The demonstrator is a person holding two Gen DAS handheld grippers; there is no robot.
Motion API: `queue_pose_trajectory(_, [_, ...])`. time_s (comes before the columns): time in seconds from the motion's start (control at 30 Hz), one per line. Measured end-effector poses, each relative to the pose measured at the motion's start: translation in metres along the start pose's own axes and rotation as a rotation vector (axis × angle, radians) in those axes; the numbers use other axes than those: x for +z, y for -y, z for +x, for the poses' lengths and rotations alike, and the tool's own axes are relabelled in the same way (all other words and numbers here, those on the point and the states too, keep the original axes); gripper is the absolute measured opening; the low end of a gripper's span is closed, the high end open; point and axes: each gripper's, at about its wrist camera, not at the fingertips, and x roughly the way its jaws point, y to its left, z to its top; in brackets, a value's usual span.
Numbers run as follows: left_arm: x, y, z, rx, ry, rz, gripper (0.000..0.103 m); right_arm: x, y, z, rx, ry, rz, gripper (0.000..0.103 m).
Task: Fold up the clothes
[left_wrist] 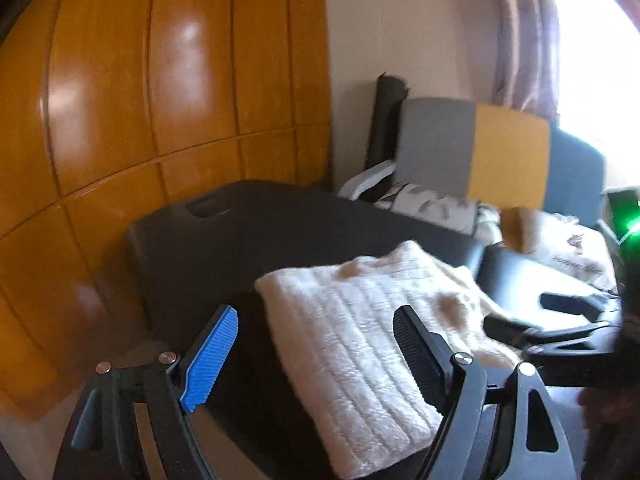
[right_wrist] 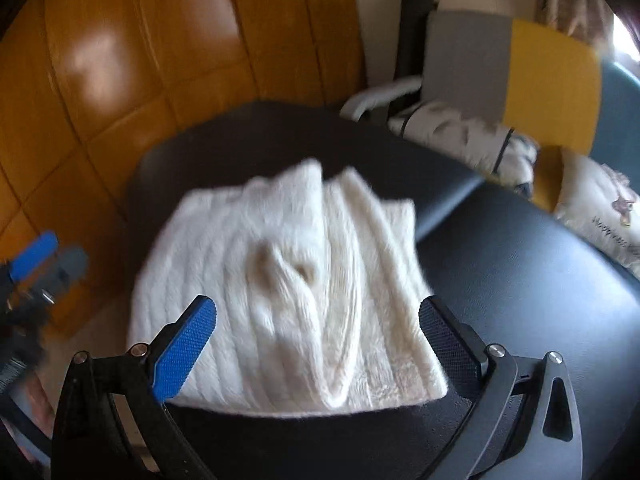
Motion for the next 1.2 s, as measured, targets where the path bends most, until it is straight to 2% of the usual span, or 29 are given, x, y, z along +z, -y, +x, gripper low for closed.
queue_pose_trajectory(0.07, [0.005,0.001,-0.002,0.033,-0.001,-0.013,0.082,0.021,-0.006,-0.004,-0.01,0.007,0.011,0.103])
queue_pose_trajectory(0.23, [0.017,0.001,-0.012,0.108,0.006,-0.051,0.082,0.036,-0.01,0.006,-0.003,0.004,0.0,0.103])
queue_pose_trajectory(0.37, [0.027,0.002,-0.025,0.098,0.023,-0.043,0.082,0.03,-0.018,0.001,0.004,0.005,-0.02,0.103])
queue_pose_trajectory(0.57, [0.033,0.0,-0.031,0.031,-0.044,-0.067,0.082,0.027,-0.022,-0.008,0.003,0.006,-0.032,0.103])
queue_pose_trajectory(0.97, [0.03,-0.001,-0.016,0.007,-0.137,-0.08,0.082,0.021,-0.029,0.001,-0.014,-0.047,-0.085,0.103])
queue_pose_trajectory(1.2, [0.027,0.003,-0.019,0.018,-0.1,-0.044,0.079,0.018,-0.029,0.008,-0.026,-0.073,-0.104,0.103])
